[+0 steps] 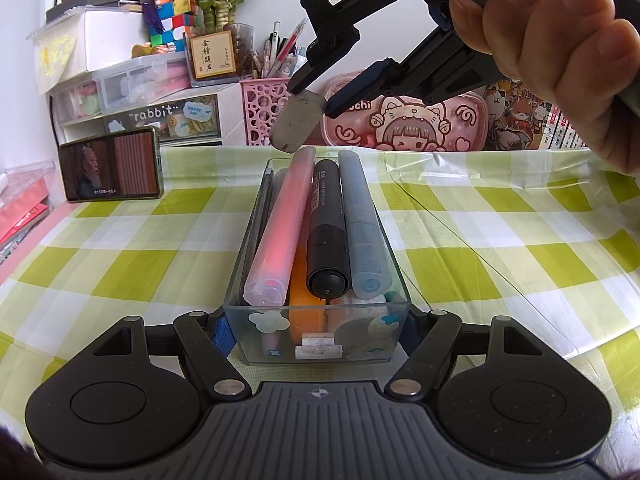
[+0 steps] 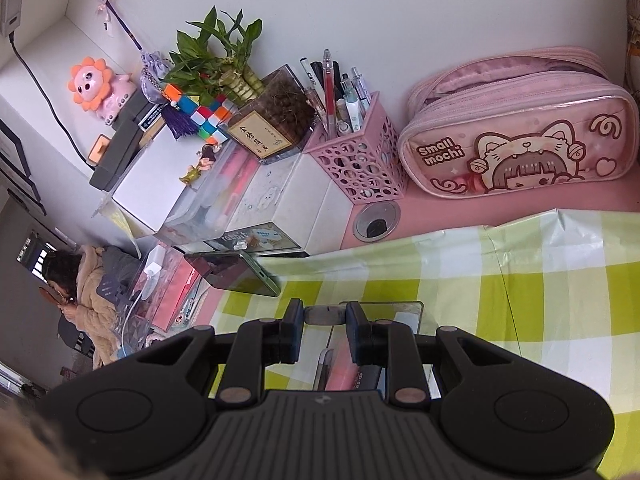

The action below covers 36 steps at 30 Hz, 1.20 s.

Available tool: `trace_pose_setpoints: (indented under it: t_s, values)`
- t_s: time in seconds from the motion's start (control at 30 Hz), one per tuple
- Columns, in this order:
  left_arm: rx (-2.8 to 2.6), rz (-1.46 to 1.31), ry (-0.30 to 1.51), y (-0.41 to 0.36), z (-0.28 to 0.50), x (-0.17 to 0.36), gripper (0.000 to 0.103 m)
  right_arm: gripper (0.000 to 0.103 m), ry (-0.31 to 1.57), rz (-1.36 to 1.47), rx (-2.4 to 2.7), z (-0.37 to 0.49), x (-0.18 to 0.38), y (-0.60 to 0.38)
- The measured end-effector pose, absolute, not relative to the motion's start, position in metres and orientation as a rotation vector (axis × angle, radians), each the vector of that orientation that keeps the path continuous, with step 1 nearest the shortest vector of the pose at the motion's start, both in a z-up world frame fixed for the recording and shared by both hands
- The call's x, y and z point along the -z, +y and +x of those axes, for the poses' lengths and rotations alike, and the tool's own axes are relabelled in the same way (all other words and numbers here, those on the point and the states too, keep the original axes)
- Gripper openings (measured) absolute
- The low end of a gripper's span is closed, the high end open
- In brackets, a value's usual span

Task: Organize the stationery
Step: 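Carry the white eraser over the clear box and lower it in, then open the right gripper and withdraw it from the box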

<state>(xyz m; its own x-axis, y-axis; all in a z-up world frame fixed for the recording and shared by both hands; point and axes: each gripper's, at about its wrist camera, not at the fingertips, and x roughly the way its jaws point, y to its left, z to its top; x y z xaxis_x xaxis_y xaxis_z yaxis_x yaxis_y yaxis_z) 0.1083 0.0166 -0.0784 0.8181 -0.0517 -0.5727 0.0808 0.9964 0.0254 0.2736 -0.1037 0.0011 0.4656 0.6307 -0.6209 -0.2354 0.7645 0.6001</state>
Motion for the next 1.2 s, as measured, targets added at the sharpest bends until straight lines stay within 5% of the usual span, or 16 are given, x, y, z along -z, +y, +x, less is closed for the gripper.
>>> trace_pose_setpoints:
  t_s: [1.2]
  values:
    - [0.071,0.049,0.609,0.016,0.108,0.078,0.073,0.047,0.962,0.49,-0.475,0.268,0.009,-0.114]
